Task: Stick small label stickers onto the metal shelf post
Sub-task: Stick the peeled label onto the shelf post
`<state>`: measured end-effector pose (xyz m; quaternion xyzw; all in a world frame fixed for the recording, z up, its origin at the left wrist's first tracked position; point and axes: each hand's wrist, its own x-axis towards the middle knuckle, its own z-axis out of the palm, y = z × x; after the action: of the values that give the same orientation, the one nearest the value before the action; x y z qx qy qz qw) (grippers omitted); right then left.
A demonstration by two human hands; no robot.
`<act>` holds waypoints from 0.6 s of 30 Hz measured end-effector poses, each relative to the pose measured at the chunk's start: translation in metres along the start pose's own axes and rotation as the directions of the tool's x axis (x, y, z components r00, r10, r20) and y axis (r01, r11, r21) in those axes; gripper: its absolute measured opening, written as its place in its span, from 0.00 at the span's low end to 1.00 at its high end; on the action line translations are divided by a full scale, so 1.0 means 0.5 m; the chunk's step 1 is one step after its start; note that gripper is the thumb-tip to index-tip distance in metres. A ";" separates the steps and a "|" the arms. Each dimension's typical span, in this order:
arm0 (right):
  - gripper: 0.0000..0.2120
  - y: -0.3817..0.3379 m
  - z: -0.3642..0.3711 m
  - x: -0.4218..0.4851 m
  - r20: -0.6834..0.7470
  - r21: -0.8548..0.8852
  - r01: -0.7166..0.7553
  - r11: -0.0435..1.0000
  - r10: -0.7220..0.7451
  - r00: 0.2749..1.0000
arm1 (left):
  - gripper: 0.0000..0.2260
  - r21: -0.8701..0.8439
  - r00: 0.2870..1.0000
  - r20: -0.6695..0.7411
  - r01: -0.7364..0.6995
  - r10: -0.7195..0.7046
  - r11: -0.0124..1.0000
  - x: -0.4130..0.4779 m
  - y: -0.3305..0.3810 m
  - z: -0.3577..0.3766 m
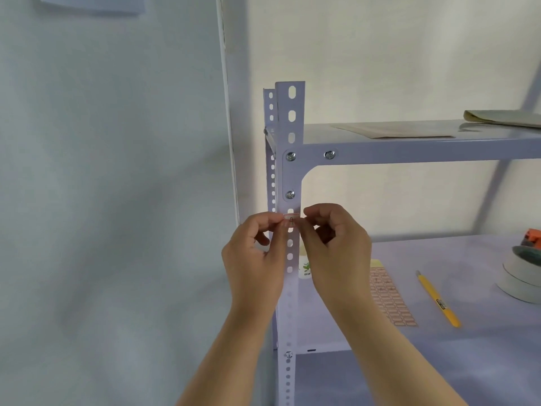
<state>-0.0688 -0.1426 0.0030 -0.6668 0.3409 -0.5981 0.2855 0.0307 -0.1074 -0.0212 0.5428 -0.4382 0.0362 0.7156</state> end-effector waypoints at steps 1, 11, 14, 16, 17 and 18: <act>0.11 0.000 0.001 0.001 0.002 -0.006 0.004 1.000 -0.004 1.000 | 0.09 -0.001 1.000 -0.002 -0.004 0.004 1.000 0.000 0.000 0.001; 0.06 0.000 0.008 0.000 -0.011 -0.025 0.034 0.999 -0.035 0.999 | 0.03 0.062 0.996 -0.033 -0.076 0.079 0.995 0.006 0.001 0.003; 0.05 0.001 0.011 0.002 -0.016 -0.017 0.043 0.999 -0.044 0.999 | 0.01 0.087 0.994 -0.036 -0.100 0.103 0.991 0.007 0.003 0.003; 0.05 -0.001 0.014 0.004 -0.018 -0.004 0.047 0.999 -0.047 0.999 | 0.04 0.105 0.995 -0.028 -0.091 0.094 0.990 0.012 0.006 0.003; 0.06 0.000 0.015 0.006 -0.017 -0.001 0.046 0.999 -0.046 0.999 | 0.07 0.109 0.997 -0.016 -0.074 0.077 0.991 0.015 0.007 0.003; 0.07 0.000 0.015 0.007 -0.015 0.002 0.041 0.999 -0.041 0.999 | 0.09 0.110 0.998 -0.003 -0.055 0.056 0.992 0.019 0.008 0.003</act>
<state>-0.0611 -0.1458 0.0043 -0.6688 0.3287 -0.6091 0.2714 0.0336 -0.1108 -0.0119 0.5689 -0.4480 0.0818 0.6848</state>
